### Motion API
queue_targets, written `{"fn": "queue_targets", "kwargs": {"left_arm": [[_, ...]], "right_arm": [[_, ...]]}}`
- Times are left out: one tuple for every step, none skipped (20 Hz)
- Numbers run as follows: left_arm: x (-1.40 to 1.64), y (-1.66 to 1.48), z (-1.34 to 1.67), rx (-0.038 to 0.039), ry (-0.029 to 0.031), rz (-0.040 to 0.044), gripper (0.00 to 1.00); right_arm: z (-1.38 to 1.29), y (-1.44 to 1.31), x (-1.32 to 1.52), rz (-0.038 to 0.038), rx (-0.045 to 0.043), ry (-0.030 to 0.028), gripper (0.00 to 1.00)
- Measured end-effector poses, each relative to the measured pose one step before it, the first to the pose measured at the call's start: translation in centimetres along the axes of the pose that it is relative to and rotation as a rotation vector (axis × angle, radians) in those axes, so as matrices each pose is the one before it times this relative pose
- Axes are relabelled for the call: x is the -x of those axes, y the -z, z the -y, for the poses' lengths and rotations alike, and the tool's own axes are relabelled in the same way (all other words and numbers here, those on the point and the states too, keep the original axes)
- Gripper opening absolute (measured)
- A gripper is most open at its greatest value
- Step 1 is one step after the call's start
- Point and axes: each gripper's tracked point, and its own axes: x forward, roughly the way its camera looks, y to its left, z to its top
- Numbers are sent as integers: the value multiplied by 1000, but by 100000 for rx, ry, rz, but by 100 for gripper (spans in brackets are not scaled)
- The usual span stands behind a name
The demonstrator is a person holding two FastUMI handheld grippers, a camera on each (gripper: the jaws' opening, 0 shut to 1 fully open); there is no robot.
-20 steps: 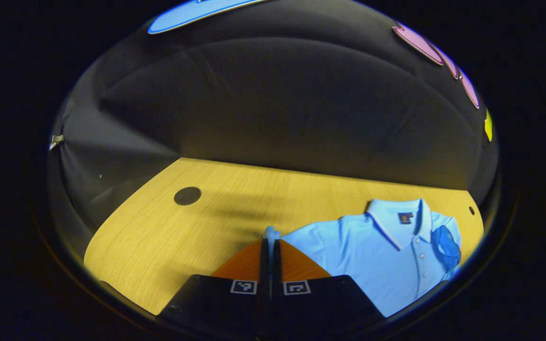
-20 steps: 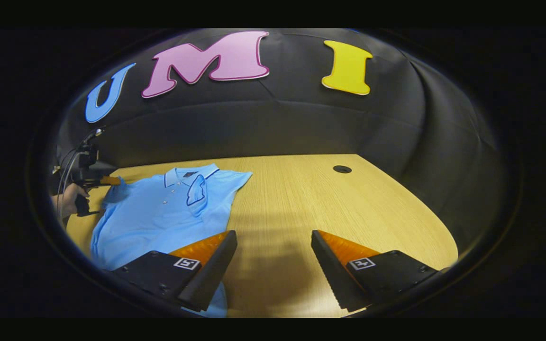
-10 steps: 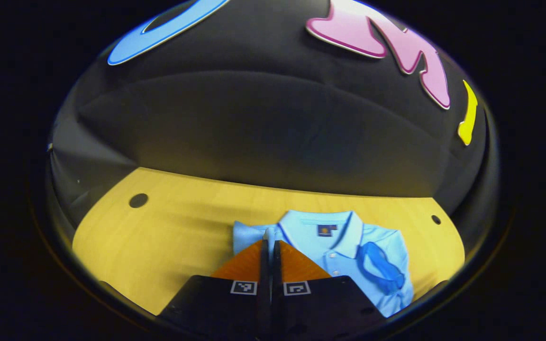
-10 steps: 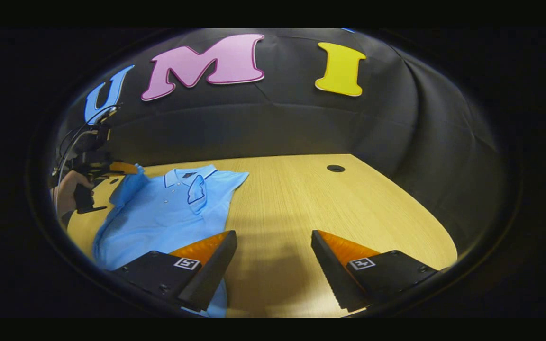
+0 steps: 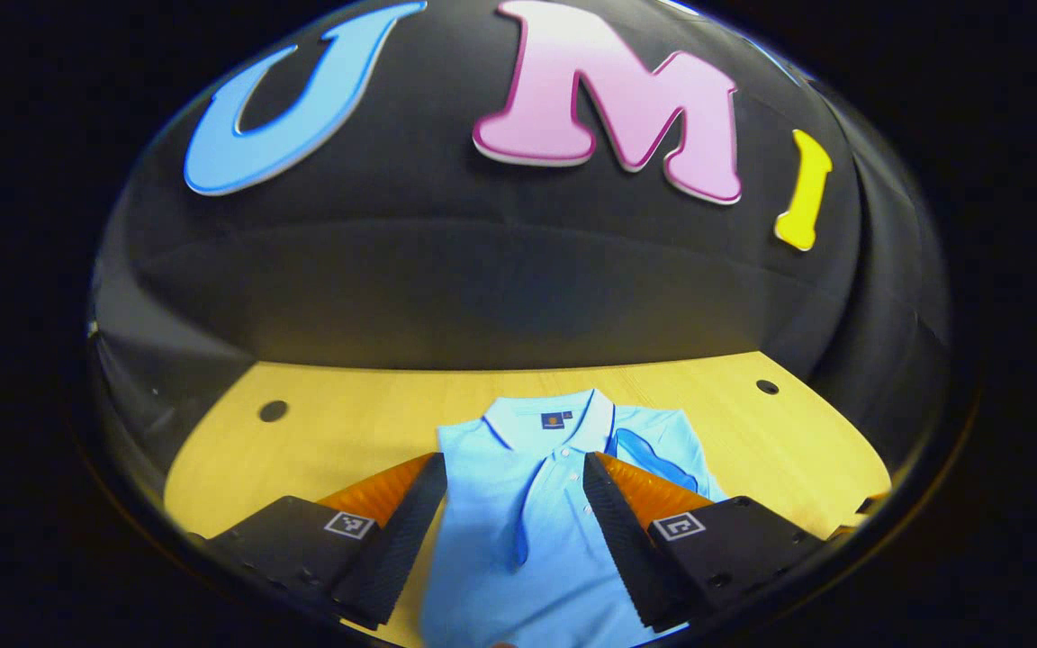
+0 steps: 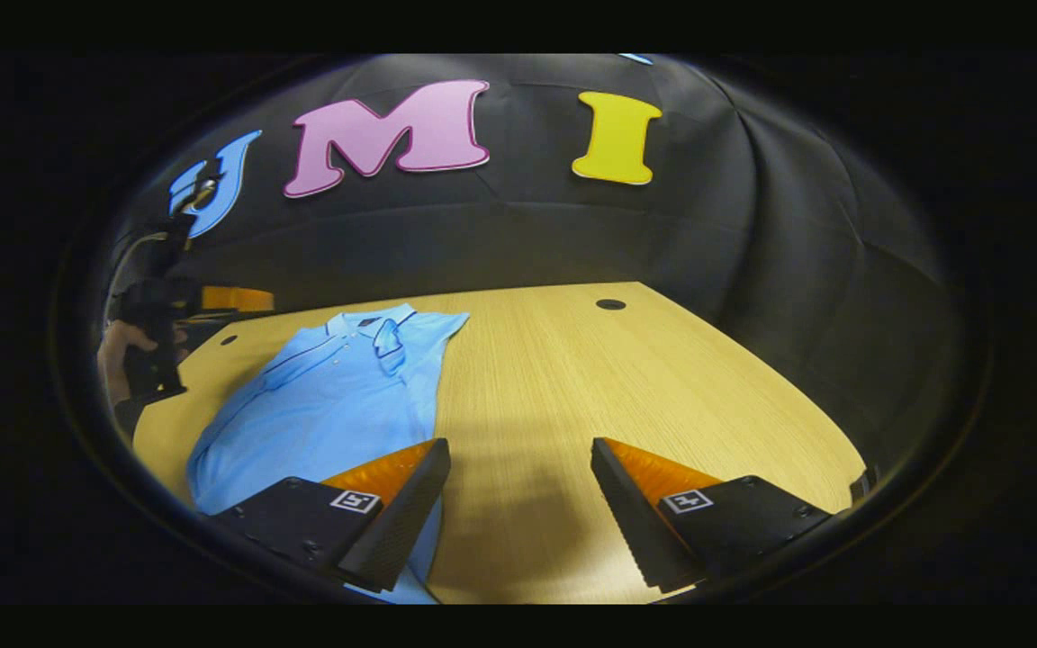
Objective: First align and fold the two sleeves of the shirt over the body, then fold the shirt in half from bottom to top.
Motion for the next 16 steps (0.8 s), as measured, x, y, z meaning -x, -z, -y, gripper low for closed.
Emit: {"fn": "queue_targets", "kwargs": {"left_arm": [[3286,552,-742,167,-541,535,96],[3100,790,-706,1340,-640,-228,96],[3244,1104,-551,2446,-710,-400,96],[2801,1681,-462,1982,82,-1302,96],[2583,1867,-443,1392,-660,-2106,96],[2474,2483,-637,1126,-1185,-3371,96],[2011,2322,-190,937,-422,-3409,96],[1469,2399,20,210,31,-3484,96],[1105,2328,-154,-356,-1265,-2817,97],[720,2185,-49,479,-1291,-3615,97],[440,2191,500,530,921,-3574,97],[154,1690,497,140,210,-2724,97],[-136,1407,539,37,291,-2506,97],[20,1209,664,17,406,-3452,97],[-412,816,453,-296,-405,-2007,97],[-482,554,323,-572,-874,-1657,97]], "right_arm": [[-211,427,1177,-724,1011,-32,97],[-279,481,1152,-595,1109,-78,97],[-180,511,1118,-635,1012,-116,97],[-341,590,1084,-1230,716,-184,97],[-357,794,1208,-1333,240,-640,97],[-342,720,922,-1327,164,-463,97],[-458,824,783,-1818,203,-1034,97],[-427,841,701,-1593,574,-746,97],[-254,826,694,-1356,924,-502,97],[-373,794,464,-1387,724,-564,97],[-200,918,366,-1934,280,-203,97],[-236,838,366,-1728,-491,-193,97],[-343,909,248,-1954,-1150,-386,97],[-345,841,-94,-1446,-1008,-381,97],[-194,863,-265,-2620,-919,446,97],[-509,934,-237,-2575,-1656,-802,95]]}}
